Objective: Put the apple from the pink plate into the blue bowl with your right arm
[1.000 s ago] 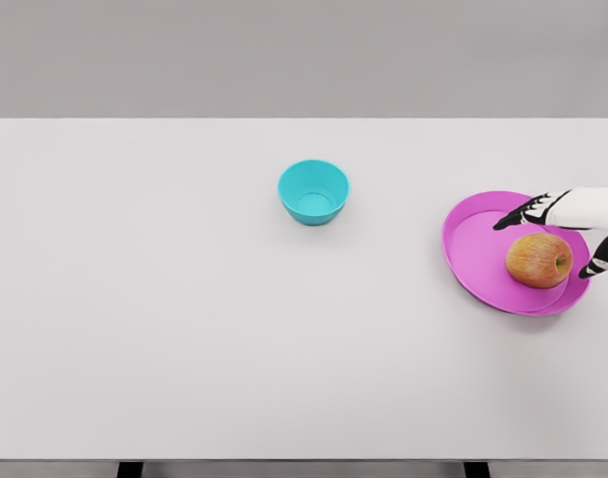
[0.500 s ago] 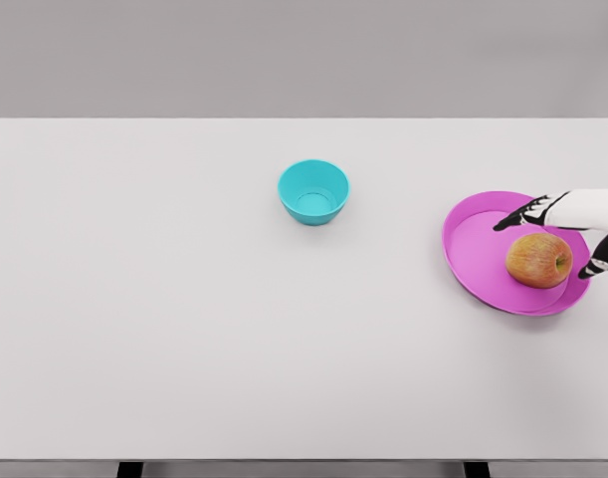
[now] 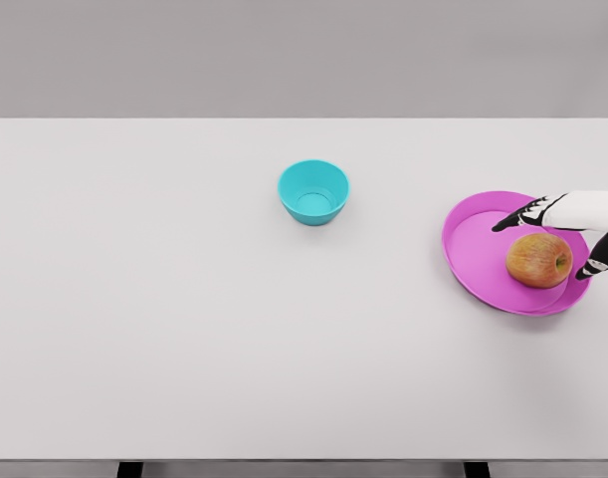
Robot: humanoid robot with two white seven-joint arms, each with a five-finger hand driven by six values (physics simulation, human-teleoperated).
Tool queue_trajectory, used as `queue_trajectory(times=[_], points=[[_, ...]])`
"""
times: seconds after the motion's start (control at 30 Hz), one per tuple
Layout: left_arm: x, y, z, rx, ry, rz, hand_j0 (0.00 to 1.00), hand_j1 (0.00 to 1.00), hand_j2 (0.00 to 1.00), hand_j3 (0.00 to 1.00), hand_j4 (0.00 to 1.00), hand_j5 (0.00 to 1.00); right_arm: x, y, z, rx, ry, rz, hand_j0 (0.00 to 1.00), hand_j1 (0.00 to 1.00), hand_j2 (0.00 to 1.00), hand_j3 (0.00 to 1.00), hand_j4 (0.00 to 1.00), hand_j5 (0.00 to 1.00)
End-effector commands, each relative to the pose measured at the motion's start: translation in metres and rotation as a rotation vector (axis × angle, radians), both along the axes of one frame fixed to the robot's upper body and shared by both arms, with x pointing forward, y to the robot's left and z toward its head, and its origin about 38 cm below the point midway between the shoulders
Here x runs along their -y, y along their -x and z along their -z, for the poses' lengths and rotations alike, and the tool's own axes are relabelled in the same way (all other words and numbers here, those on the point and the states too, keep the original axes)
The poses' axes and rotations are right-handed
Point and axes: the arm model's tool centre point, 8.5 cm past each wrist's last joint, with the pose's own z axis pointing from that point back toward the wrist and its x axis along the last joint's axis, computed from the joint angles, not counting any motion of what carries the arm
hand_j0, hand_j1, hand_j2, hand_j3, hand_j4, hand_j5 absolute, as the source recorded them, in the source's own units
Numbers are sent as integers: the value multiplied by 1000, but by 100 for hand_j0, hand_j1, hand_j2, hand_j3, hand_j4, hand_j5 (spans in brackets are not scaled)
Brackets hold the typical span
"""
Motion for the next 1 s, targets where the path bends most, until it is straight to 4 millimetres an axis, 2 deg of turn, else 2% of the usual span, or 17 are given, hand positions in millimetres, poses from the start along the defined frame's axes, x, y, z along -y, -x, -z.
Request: queue_trajectory(times=[0.0,0.2,0.67,0.97], points=[[0,0,0,0,0,-1,100,100,100,100,100,100,1,0,-1,1,-5,6,100,100,100,100,100,100],[0,0,0,0,0,-1,100,100,100,100,100,100,7,-1,-1,7,7,23,100,100,100,100,100,100],[0,0,0,-1,1,-1,100,100,100,100,100,100,-1,-2,8,-11,10,2,100,100,100,100,100,100],[0,0,0,0,0,-1,100,100,100,100,100,100,7,-2,14,-24,21,23,100,100,100,100,100,100]])
